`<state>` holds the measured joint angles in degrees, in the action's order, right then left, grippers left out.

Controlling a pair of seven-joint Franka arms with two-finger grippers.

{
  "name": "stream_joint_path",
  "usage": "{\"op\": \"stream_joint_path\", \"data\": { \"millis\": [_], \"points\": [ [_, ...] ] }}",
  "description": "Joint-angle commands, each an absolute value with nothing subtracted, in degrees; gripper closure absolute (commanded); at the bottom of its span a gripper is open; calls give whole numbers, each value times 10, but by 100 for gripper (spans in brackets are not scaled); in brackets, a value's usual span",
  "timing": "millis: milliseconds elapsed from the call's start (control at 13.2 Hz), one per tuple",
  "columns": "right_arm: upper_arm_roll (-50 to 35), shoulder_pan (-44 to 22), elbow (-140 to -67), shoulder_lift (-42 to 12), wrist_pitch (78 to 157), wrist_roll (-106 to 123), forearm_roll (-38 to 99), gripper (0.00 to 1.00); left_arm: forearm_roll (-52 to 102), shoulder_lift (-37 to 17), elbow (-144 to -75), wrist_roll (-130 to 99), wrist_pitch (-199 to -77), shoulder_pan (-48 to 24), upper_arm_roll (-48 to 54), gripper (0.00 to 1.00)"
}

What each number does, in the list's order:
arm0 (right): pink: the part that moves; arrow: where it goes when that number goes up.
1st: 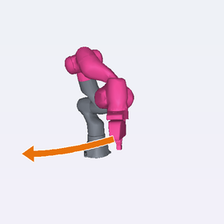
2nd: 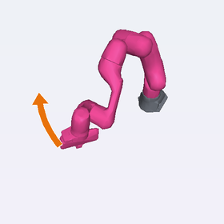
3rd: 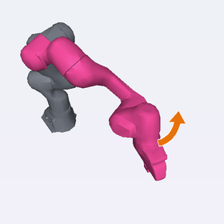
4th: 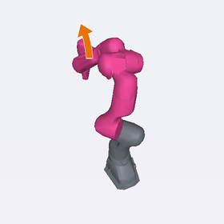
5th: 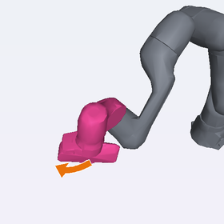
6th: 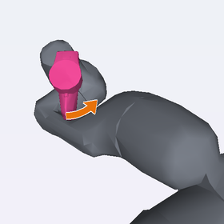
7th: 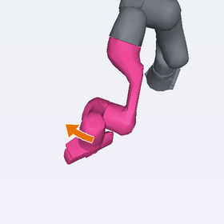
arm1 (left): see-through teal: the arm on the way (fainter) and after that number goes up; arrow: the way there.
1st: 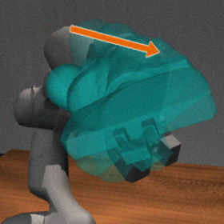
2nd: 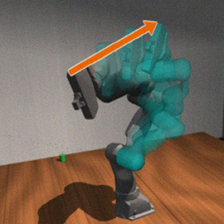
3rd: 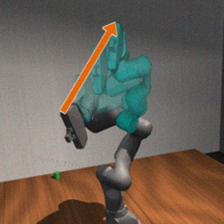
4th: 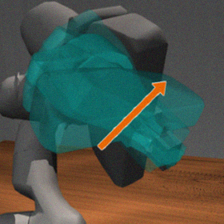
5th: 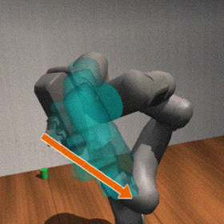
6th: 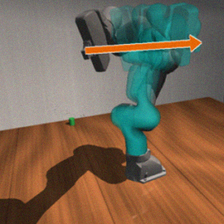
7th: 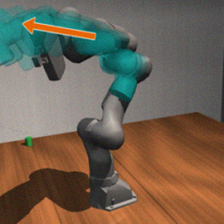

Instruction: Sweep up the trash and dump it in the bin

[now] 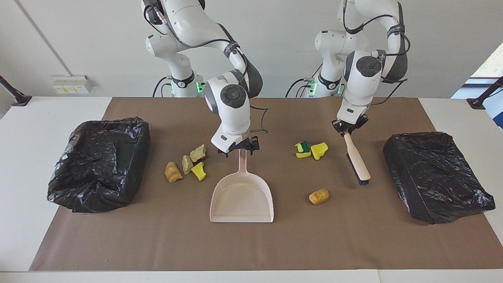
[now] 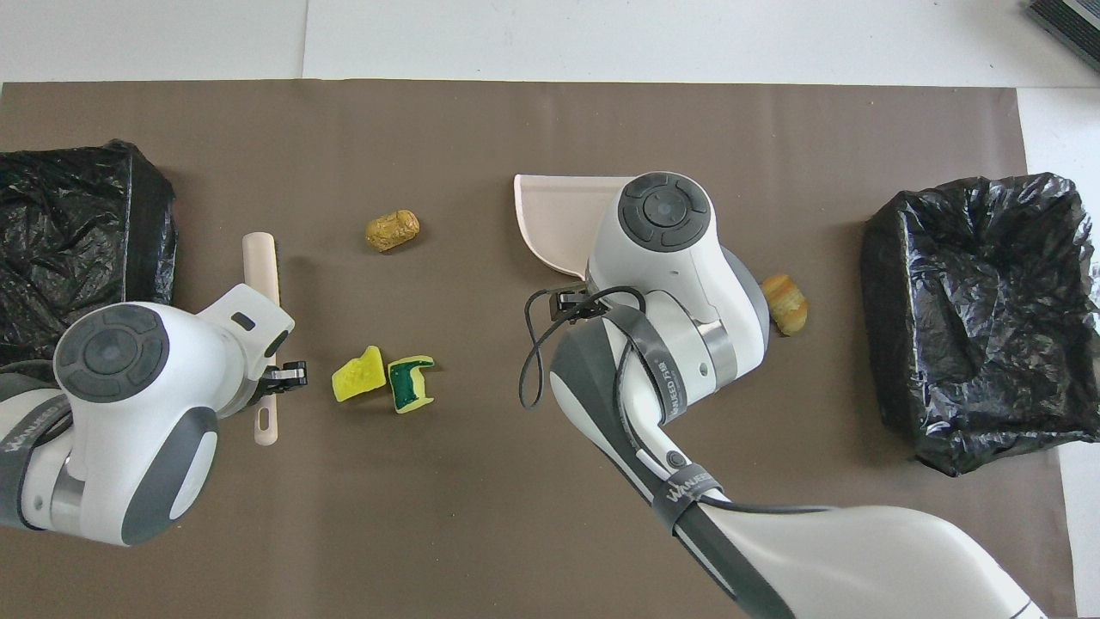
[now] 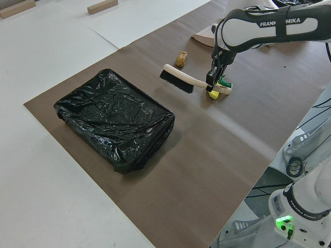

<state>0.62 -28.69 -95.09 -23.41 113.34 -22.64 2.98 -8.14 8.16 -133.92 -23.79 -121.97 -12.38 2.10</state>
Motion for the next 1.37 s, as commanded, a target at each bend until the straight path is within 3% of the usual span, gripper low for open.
{"op": "stream_joint_path", "data": {
  "millis": [0,228,380,532,608,836,988,1292],
  "points": [
    [7,-298,-976,-223,1139,-250,8,0,-91,105,-1387,-238,-1251,-120,29,100],
    [8,-294,-976,-225,1162,-245,8,0,-91,106,-1397,-238,-1264,-126,30,100],
    [8,-294,-976,-227,1178,-241,8,18,-90,106,-1397,-238,-1267,-125,30,100],
    [8,-294,-982,-227,1187,-241,10,25,-90,105,-1397,-238,-1270,-123,30,100],
    [8,-294,-982,-227,1187,-241,9,44,-90,105,-1397,-233,-1270,-123,30,100],
    [8,-294,-983,-226,1189,-239,9,68,-90,105,-1397,-229,-1270,-124,31,100],
    [8,-295,-983,-225,1180,-231,6,100,-89,106,-1397,-229,-1267,-128,31,100],
    [8,-274,-976,-222,1131,-44,-1,100,-83,104,-1397,-229,-1267,-148,32,100]
  ]
}}
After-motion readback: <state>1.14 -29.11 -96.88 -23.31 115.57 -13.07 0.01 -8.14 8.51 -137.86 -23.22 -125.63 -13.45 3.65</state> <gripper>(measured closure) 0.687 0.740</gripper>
